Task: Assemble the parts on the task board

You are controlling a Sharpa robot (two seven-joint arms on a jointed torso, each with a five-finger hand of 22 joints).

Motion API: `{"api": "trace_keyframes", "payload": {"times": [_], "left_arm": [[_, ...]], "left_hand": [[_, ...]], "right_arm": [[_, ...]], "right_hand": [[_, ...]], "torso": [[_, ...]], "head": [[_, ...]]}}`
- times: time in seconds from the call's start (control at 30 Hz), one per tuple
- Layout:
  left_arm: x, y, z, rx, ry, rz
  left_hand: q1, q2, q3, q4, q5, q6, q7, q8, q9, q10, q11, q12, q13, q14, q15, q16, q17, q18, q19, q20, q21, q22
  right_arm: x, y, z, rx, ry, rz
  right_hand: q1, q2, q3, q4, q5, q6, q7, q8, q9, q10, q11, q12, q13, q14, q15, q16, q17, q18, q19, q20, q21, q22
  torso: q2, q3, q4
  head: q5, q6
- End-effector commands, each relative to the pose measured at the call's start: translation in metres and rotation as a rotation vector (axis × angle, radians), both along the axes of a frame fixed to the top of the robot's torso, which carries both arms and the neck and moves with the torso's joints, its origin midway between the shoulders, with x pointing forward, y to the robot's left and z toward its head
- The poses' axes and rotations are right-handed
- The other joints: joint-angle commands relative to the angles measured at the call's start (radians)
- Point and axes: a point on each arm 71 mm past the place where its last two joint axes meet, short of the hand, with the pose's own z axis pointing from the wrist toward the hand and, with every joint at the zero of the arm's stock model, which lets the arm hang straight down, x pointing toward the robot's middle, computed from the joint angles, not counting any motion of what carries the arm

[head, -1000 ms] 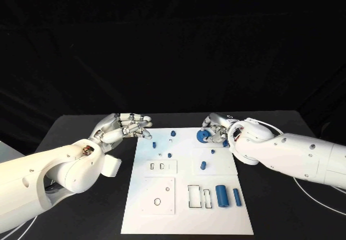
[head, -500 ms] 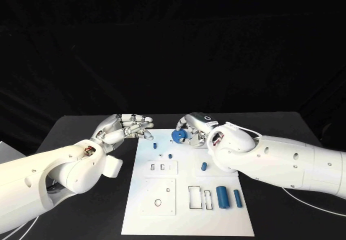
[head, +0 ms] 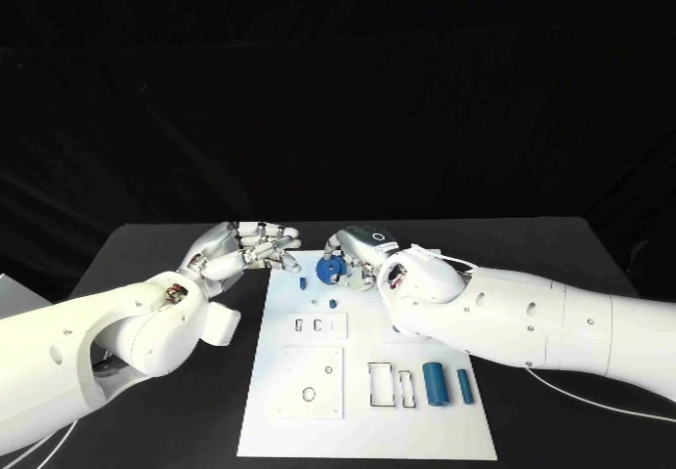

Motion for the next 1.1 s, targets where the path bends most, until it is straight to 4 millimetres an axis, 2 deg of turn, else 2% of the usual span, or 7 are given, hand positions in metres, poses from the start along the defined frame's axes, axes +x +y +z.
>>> {"api": "trace_keyframes", "payload": {"times": [0.03, 0.37, 0.77, 0.87, 0.97, 1.07, 1.1], "left_arm": [[-0.001, -0.003, 0.001, -0.008, -0.005, -0.019], [-0.001, -0.002, 0.001, -0.008, -0.004, -0.018], [-0.001, -0.002, 0.001, -0.007, -0.003, -0.019], [-0.001, -0.002, 0.001, -0.006, -0.002, -0.019], [-0.001, -0.002, 0.001, -0.006, -0.001, -0.019], [-0.001, -0.002, 0.001, -0.006, -0.001, -0.019], [-0.001, -0.002, 0.001, -0.006, -0.001, -0.019]], "left_hand": [[0.008, 0.001, 0.004, 0.003, -0.004, 0.001, 0.007, 0.002, 0.001, 0.007, -0.002, -0.003, 0.000, -0.005, 0.001, 0.006, 0.001, 0.009, -0.006, -0.001, 0.005, 0.001], [0.008, 0.001, 0.004, 0.003, -0.004, 0.001, 0.007, 0.002, 0.001, 0.008, -0.002, -0.003, 0.000, -0.006, 0.001, 0.006, 0.001, 0.009, -0.007, -0.001, 0.006, 0.001], [0.008, 0.001, 0.004, 0.003, -0.004, 0.001, 0.007, 0.002, 0.001, 0.008, -0.002, -0.003, 0.000, -0.006, 0.001, 0.006, 0.001, 0.009, -0.007, -0.001, 0.006, 0.001], [0.008, 0.001, 0.004, 0.003, -0.004, 0.001, 0.007, 0.002, 0.001, 0.008, -0.002, -0.003, 0.000, -0.006, 0.001, 0.006, 0.001, 0.009, -0.007, -0.001, 0.006, 0.001], [0.009, 0.000, 0.004, 0.003, -0.004, 0.001, 0.008, 0.002, 0.001, 0.008, -0.002, -0.004, 0.000, -0.008, 0.001, 0.007, 0.002, 0.009, -0.009, 0.000, 0.007, 0.002], [0.009, 0.000, 0.004, 0.003, -0.004, 0.001, 0.008, 0.002, 0.001, 0.008, -0.002, -0.004, 0.000, -0.008, 0.001, 0.007, 0.002, 0.009, -0.009, 0.000, 0.007, 0.002], [0.009, 0.000, 0.004, 0.003, -0.004, 0.001, 0.008, 0.002, 0.001, 0.008, -0.002, -0.004, 0.000, -0.008, 0.001, 0.007, 0.002, 0.009, -0.009, 0.000, 0.007, 0.002]], "right_arm": [[0.001, 0.001, -0.004, -0.030, 0.002, -0.004], [0.009, 0.000, -0.016, -0.058, 0.023, -0.037], [0.014, -0.003, -0.018, -0.076, 0.013, -0.063], [0.014, -0.002, -0.018, -0.072, 0.012, -0.061], [0.014, -0.001, -0.018, -0.069, 0.018, -0.056], [0.015, 0.000, -0.019, -0.069, 0.026, -0.052], [0.015, 0.000, -0.020, -0.069, 0.031, -0.052]], "right_hand": [[-0.010, -0.003, 0.008, 0.000, 0.003, 0.061, -0.029, 0.021, 0.008, 0.106, -0.005, 0.004, 0.263, 0.102, -0.007, 0.003, 0.263, -0.007, 0.105, -0.005, 0.004, 0.263], [-0.012, -0.004, 0.009, 0.000, 0.002, 0.060, -0.028, 0.020, 0.007, 0.106, -0.004, 0.004, 0.263, 0.102, -0.006, 0.003, 0.263, -0.007, 0.105, -0.005, 0.004, 0.263], [-0.022, -0.013, 0.013, 0.000, -0.004, 0.054, -0.026, 0.015, 0.005, 0.106, -0.002, 0.004, 0.263, 0.102, -0.005, 0.003, 0.263, -0.007, 0.105, -0.004, 0.004, 0.263], [-0.033, -0.020, 0.018, 0.001, -0.008, 0.040, -0.019, 0.004, 0.001, 0.106, 0.003, 0.004, 0.263, 0.102, -0.002, 0.003, 0.263, -0.007, 0.105, -0.002, 0.004, 0.263], [-0.059, -0.038, 0.011, 0.011, -0.030, 0.005, -0.004, -0.022, -0.010, 0.106, 0.016, 0.004, 0.263, 0.102, 0.008, 0.003, 0.263, -0.007, 0.105, 0.005, 0.004, 0.263], [-0.092, -0.054, -0.021, 0.027, -0.052, -0.027, 0.008, -0.046, -0.019, 0.106, 0.028, 0.004, 0.263, 0.102, 0.020, 0.003, 0.263, -0.007, 0.105, 0.015, 0.004, 0.263], [-0.104, -0.052, -0.048, 0.033, -0.082, -0.038, 0.010, -0.056, -0.022, 0.097, 0.030, -0.008, 0.254, 0.102, 0.024, 0.003, 0.263, -0.007, 0.105, 0.021, 0.004, 0.263]], "torso": [[0.000, 0.0009, 0.0001], [-0.001, 0.0015, -0.0018], [-0.002, 0.0028, -0.0023], [-0.001, 0.0027, -0.0026], [-0.001, 0.0027, -0.0027], [-0.001, 0.0028, -0.0020], [-0.001, 0.0025, -0.0015]], "head": [[0.002, -0.003], [0.005, -0.008], [0.005, -0.006], [0.005, -0.005], [0.005, -0.004], [0.005, -0.004], [0.004, -0.004]]}}
